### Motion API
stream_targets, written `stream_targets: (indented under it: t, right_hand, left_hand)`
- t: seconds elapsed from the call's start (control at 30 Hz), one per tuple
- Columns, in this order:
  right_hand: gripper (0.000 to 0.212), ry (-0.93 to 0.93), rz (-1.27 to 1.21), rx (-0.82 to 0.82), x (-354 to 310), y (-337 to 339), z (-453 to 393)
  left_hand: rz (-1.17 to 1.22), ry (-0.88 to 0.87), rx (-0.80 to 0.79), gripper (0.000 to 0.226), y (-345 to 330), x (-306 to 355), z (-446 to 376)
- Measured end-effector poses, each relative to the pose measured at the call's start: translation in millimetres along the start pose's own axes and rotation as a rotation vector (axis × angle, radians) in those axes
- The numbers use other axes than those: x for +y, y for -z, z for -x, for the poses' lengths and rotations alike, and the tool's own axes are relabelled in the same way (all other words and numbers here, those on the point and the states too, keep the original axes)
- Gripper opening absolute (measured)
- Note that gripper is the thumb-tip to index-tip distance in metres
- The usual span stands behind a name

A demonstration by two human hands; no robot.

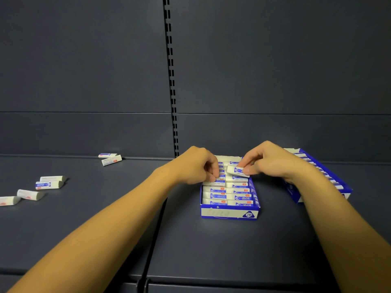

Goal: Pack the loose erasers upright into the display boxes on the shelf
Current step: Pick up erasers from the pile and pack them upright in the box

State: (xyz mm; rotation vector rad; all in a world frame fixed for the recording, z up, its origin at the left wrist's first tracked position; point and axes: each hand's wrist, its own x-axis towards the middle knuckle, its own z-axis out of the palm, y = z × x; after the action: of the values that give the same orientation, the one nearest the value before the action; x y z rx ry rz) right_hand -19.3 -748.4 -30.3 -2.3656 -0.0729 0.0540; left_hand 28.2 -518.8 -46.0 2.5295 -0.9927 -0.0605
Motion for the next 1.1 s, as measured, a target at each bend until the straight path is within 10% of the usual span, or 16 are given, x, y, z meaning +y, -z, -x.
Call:
stream_targets:
  t: [0.43,1.1]
  right_hand:
    - [0.015,-0.073,0.287,-0.099,-23,-5,1]
    - [0.013,-0.103,0.465,-0.025,-30,-13,-2]
  left_hand:
    - [0.282,0.011,0.356,0.010,-19,-25,8]
    - [0.231,-0.047,0.256,0.007,-24,-23,12]
